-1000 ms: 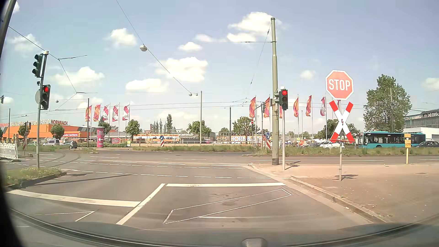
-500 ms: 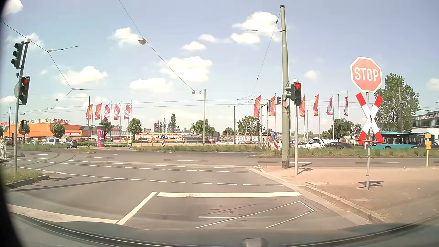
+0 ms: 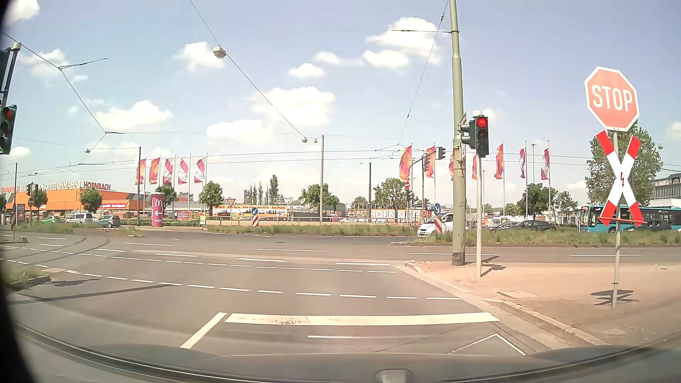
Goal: Follow the waypoints while adhering to traffic rules and regulations
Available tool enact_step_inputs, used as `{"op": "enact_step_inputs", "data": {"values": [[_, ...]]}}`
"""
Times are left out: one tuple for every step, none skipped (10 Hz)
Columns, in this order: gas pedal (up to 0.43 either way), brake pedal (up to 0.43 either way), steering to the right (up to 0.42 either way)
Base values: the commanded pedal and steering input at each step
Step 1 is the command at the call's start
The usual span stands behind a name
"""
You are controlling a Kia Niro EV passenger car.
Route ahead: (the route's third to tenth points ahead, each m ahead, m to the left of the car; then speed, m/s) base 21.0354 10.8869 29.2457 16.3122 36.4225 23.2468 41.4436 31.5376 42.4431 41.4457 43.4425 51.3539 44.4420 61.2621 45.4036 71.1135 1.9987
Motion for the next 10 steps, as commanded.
{"op": "enact_step_inputs", "data": {"values": [[0.0, 0.207, -0.044], [0.0, 0.207, -0.044], [0.0, 0.207, -0.044], [0.0, 0.207, -0.044], [0.0, 0.213, -0.044], [0.0, 0.207, -0.044], [0.0, 0.213, -0.044], [0.0, 0.207, -0.044], [0.0, 0.207, -0.044], [0.0, 0.207, -0.044]]}}
